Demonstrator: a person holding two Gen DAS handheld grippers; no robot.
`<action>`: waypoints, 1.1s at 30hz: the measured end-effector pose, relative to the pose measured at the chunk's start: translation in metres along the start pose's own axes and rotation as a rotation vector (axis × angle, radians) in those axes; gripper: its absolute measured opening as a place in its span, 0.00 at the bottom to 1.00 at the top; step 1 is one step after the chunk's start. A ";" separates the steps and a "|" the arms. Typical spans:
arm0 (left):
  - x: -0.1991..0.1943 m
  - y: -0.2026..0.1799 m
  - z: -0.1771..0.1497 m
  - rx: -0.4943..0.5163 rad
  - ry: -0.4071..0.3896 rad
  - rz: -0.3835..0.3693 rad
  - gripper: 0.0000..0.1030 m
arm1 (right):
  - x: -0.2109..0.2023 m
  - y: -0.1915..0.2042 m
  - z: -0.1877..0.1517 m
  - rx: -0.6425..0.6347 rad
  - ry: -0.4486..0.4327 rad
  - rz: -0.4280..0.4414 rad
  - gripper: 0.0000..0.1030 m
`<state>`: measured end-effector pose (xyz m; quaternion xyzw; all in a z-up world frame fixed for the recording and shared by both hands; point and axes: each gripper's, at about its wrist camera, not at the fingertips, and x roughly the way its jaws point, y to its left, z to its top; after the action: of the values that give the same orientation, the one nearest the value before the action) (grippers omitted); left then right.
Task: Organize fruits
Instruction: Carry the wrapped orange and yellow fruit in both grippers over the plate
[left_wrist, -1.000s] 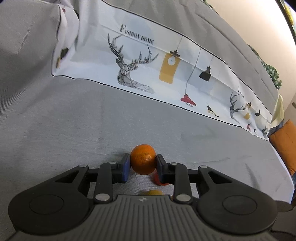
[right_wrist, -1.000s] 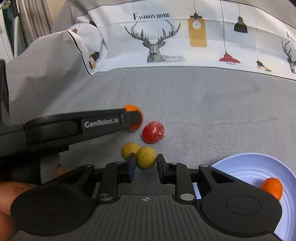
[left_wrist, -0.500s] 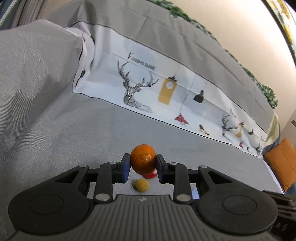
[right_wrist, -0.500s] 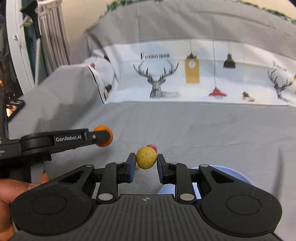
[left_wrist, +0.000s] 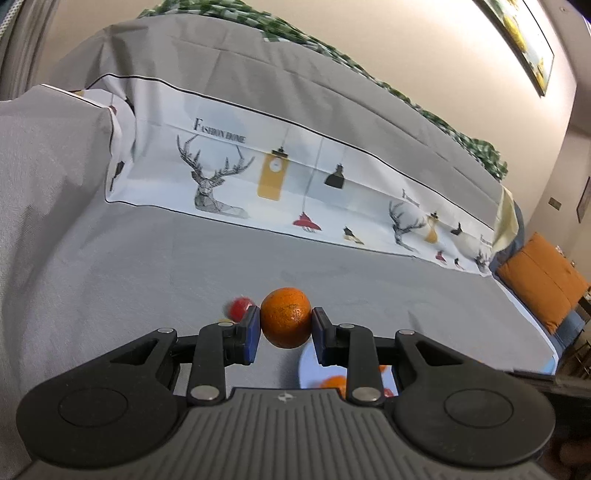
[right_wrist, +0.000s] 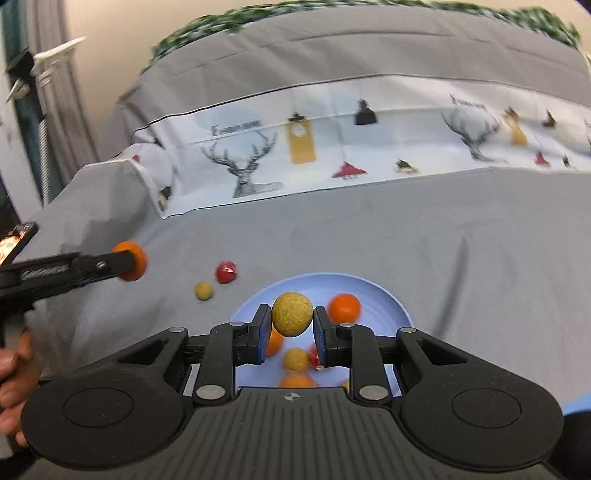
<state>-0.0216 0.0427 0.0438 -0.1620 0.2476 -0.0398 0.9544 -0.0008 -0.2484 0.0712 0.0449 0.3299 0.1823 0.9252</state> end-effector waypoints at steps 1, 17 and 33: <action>0.001 -0.004 -0.002 0.016 0.006 -0.004 0.32 | 0.001 -0.002 -0.001 -0.001 -0.002 -0.005 0.25; 0.019 -0.016 -0.009 0.107 0.051 0.000 0.32 | 0.022 0.010 -0.004 -0.033 0.029 0.010 0.25; 0.018 -0.021 -0.012 0.136 0.052 -0.004 0.32 | 0.021 0.010 -0.004 -0.032 0.026 0.008 0.25</action>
<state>-0.0110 0.0166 0.0328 -0.0961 0.2687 -0.0628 0.9564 0.0088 -0.2317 0.0574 0.0288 0.3388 0.1917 0.9207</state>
